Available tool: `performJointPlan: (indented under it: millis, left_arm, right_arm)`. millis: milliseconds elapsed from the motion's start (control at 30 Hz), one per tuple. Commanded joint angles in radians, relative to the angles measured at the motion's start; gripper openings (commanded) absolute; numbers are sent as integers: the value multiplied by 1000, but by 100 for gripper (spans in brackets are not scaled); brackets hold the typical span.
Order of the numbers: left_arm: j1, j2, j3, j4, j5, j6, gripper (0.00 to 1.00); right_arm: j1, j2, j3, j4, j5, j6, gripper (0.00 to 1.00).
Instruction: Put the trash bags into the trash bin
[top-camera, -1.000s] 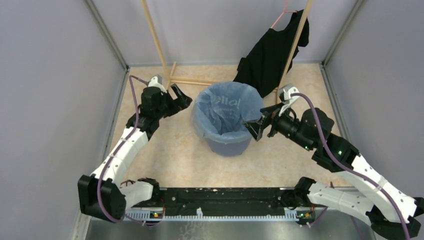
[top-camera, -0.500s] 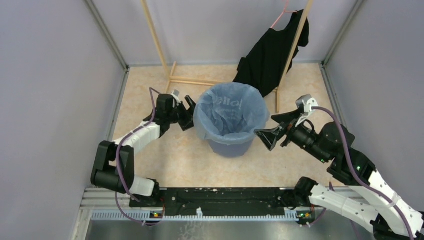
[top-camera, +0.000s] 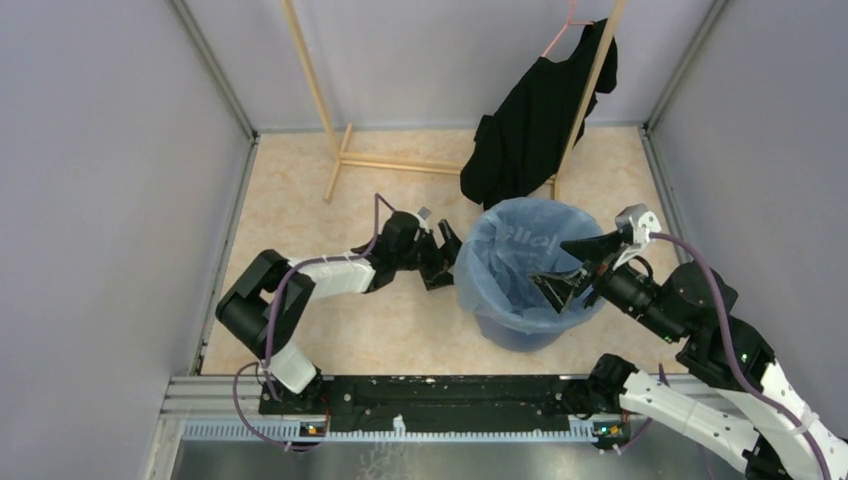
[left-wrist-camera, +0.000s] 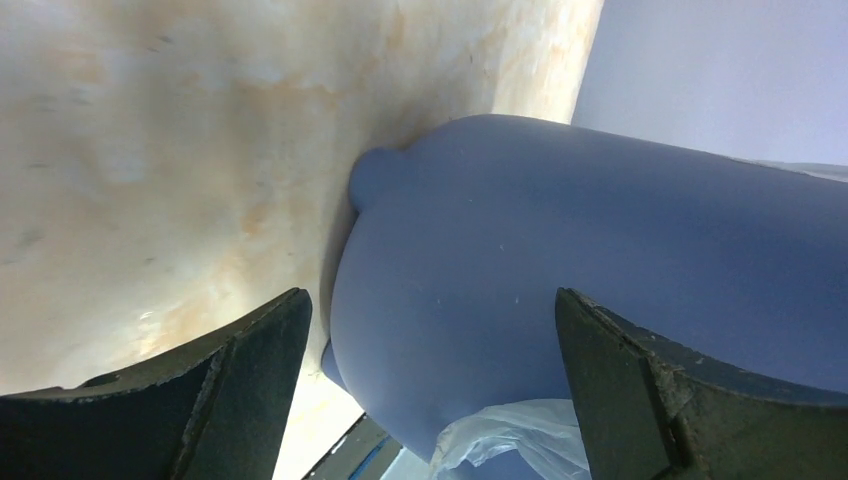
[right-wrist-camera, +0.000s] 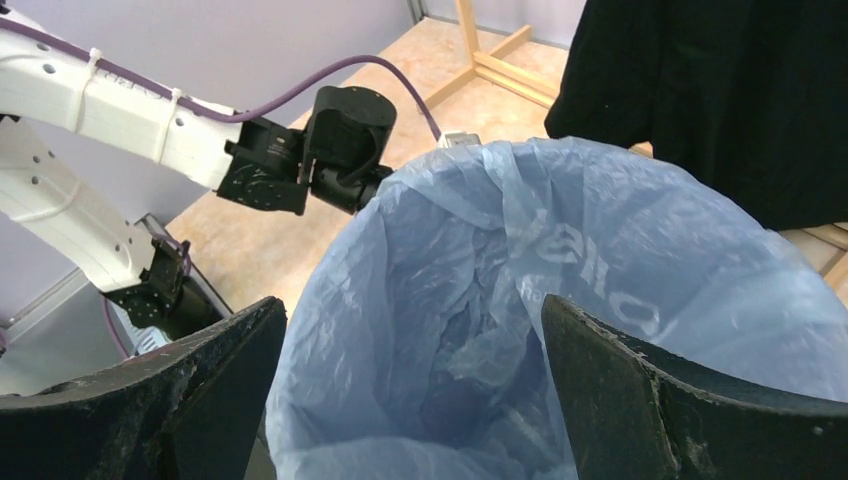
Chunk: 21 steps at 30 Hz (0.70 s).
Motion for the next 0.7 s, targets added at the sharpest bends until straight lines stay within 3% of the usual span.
performJointPlan:
  millis: [0,167,300,500,667]
  left_arm:
    - [-67,55,75,135,-56,-79,97]
    - [-81,31,83,92,-119,-56,98]
    - [-82,-90,7,0,-197,-33,99]
    - [-94,-258,-222,101,-202,-143,98]
    - [-167,-225,-190,115,-215,-151,98]
  right_arm:
    - [11,-29,23,-35,19,-15,99]
    - [11,-47,40,-62,18,-15,99]
    - [11,-52,44,-72,7,-11,99]
    - [10,-49,23,-42,-25,10,99]
    - [11,-27,14,-6,-58,17,99]
